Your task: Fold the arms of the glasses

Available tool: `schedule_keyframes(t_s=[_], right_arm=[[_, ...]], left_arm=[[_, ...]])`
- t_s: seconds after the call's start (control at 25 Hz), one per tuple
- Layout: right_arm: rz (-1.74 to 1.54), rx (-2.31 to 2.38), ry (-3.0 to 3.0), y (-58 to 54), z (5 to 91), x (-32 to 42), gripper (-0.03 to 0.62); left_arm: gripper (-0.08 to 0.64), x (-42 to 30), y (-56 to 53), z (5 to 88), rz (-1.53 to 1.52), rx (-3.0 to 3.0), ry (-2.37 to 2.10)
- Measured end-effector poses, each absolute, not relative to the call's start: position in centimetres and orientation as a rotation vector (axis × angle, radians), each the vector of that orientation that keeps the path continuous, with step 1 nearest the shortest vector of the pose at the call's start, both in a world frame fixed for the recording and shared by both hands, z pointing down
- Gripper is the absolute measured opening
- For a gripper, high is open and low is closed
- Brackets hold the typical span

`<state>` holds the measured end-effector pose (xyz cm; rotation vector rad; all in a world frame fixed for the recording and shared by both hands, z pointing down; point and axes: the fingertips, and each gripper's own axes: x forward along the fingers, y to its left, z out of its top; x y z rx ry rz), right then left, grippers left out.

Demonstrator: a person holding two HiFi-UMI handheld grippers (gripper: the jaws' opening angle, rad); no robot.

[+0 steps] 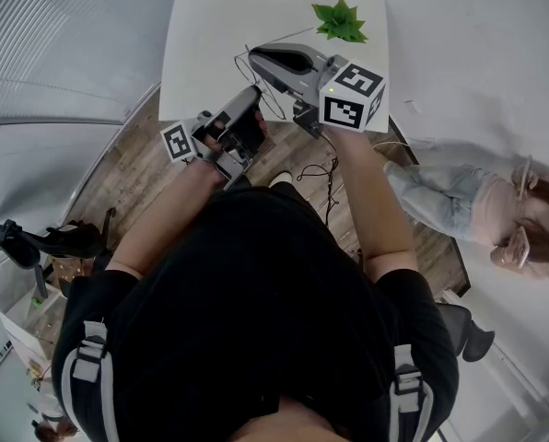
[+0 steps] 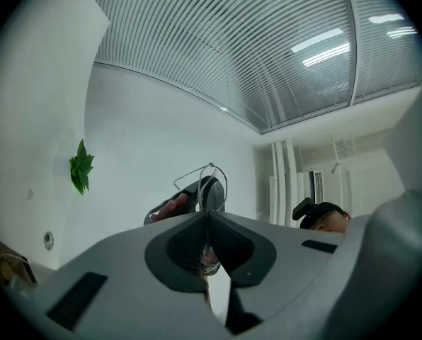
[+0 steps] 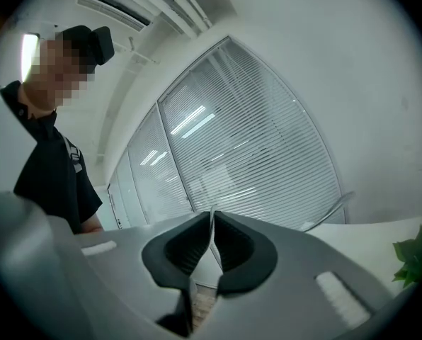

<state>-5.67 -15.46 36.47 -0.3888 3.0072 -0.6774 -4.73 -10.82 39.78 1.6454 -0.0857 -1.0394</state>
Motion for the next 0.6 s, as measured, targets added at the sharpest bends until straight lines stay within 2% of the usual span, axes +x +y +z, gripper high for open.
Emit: schedule_keyframes(t_s=[0.6], right_arm=[[-0.703, -0.285, 3.048, -14.7, 36.3, -6.5, 0.023]], left_arm=[[0.014, -4.6, -10.7, 39.7, -1.051, 1.646, -0.053]])
